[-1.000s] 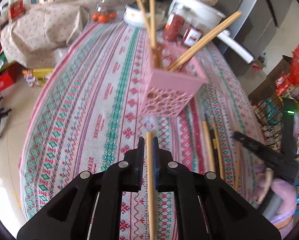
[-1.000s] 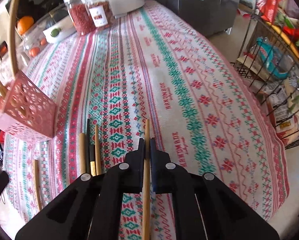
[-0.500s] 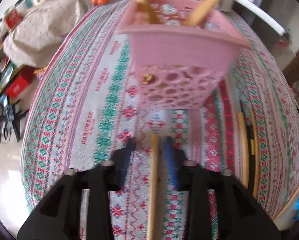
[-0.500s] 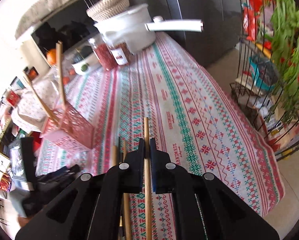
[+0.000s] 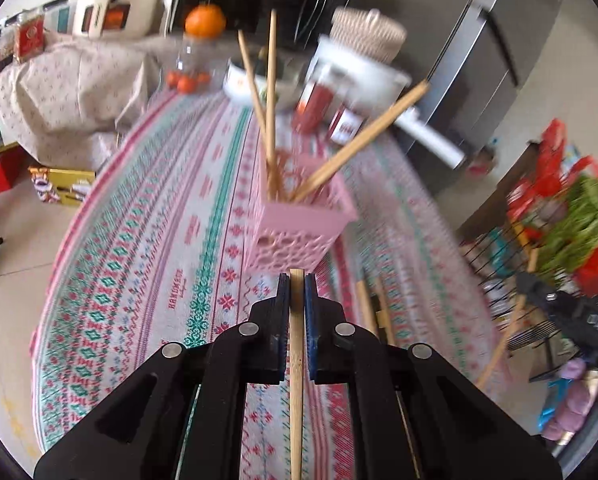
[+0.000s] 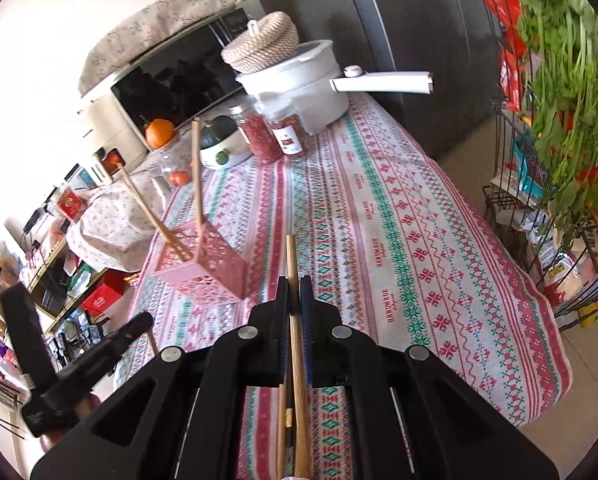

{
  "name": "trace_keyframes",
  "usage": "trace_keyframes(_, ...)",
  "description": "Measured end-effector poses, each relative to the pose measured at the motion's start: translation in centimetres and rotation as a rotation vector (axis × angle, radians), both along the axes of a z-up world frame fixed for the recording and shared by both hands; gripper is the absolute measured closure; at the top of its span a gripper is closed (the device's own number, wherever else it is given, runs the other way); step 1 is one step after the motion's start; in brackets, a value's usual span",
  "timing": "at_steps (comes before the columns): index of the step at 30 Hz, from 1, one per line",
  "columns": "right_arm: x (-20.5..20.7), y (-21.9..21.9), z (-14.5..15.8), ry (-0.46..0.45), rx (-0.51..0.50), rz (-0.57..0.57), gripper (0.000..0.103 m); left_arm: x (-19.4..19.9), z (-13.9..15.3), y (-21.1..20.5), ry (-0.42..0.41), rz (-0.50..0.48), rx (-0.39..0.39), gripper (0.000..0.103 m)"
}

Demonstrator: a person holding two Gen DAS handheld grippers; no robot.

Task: Organize utensils
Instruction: 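Lift both held chopsticks and carry them above the pink basket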

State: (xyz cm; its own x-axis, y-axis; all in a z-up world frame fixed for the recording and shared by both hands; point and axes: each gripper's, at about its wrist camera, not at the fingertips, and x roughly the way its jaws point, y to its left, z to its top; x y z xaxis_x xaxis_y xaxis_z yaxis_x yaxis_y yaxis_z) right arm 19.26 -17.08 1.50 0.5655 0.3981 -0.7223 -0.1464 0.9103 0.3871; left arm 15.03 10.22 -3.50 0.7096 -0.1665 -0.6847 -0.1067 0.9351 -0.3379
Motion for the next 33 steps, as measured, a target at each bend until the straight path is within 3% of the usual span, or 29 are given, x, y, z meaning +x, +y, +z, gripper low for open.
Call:
trace_keyframes(15, -2.3, 0.5, 7.1, -0.12, 0.053, 0.039, 0.095, -7.0, 9.7, -0.5, -0.254, 0.034, 0.041, 0.097)
trace_keyframes(24, -0.6, 1.7, 11.3, -0.179, 0.036, 0.042, 0.094, -6.8, 17.1, 0.5, -0.413, 0.069, 0.035, 0.097)
trace_keyframes(26, 1.1, 1.9, 10.1, -0.129, -0.001, 0.022, 0.082, -6.5, 17.7, 0.7, -0.424, 0.064, 0.024, 0.097)
trace_keyframes(27, 2.0, 2.2, 9.0, -0.1, -0.038, 0.018, 0.048, -6.3, 17.8, 0.7, -0.428, 0.061, 0.019, 0.097)
trace_keyframes(28, 3.5, 2.7, 7.0, -0.047, -0.094, 0.017, 0.028, -6.1, 17.8, 0.7, -0.432, 0.06, 0.014, 0.097)
trace_keyframes(33, 9.5, 4.1, -4.0, 0.224, -0.192, -0.042, 0.033, -5.0, 16.3, 0.8, -0.408, 0.045, -0.006, 0.097)
